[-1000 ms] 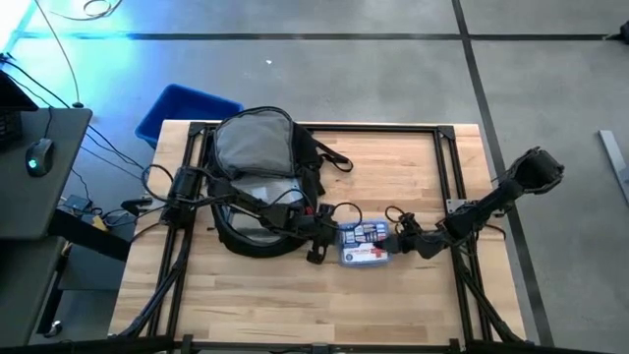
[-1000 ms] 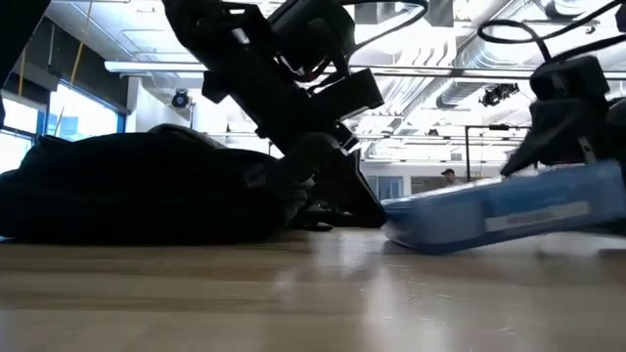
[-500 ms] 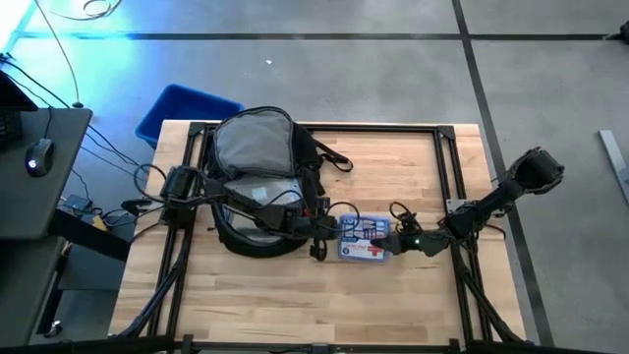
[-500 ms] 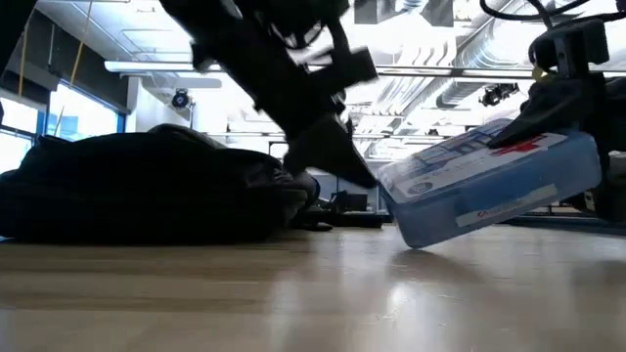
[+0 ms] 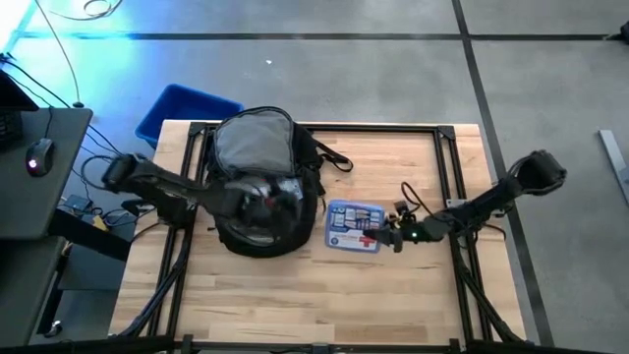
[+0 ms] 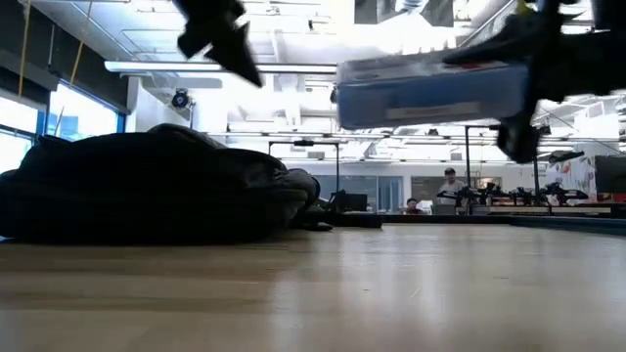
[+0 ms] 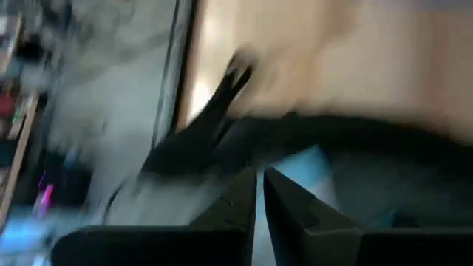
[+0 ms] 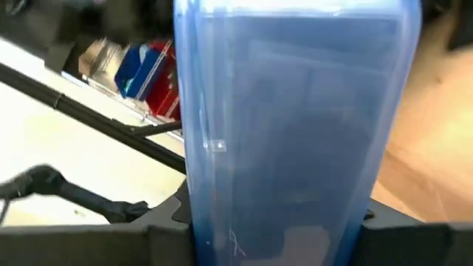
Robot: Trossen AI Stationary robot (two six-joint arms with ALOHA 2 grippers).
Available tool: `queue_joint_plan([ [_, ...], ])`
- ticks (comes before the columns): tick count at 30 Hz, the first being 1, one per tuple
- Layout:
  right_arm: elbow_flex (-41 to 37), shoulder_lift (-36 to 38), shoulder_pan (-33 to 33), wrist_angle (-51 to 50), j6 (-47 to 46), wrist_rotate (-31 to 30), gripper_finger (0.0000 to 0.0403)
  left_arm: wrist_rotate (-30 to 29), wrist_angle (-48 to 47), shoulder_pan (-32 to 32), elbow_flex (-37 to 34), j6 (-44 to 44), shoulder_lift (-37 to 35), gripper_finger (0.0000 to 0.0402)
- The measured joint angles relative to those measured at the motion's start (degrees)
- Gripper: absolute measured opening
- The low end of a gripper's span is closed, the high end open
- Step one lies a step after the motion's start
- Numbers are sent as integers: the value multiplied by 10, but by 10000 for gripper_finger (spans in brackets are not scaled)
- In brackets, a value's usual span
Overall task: Unpack backpack
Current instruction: Put the blue first aid kit into the black backpack
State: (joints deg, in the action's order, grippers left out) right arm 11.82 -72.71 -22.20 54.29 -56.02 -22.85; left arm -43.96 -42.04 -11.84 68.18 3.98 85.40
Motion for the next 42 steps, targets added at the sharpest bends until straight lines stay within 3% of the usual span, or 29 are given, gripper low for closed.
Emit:
queue_joint_plan([
  [9, 69, -4, 64, -92, 124, 107, 142, 128, -259, 161, -1, 39, -29, 126],
  [14, 85, -31, 76, -86, 141, 155, 142, 124, -292, 198, -1, 56, -29, 191],
  [18, 85, -62, 76, -79, 141, 173, 142, 109, -279, 215, -23, 62, -30, 213],
  [23, 85, -107, 76, -50, 137, 187, 142, 14, -240, 236, -93, 61, -28, 216],
  [27, 85, -144, 82, 5, 121, 209, 142, -70, -175, 242, -140, 91, -28, 190],
  [32, 104, -174, 115, 30, 108, 246, 142, -77, -94, 222, -143, 146, -28, 29],
  [39, 226, -218, 187, -37, 96, 337, 142, -105, -33, 175, -43, 143, -33, 4],
  [42, 297, -247, 215, -94, 105, 338, 142, -88, -29, 173, 0, 143, -36, 2],
])
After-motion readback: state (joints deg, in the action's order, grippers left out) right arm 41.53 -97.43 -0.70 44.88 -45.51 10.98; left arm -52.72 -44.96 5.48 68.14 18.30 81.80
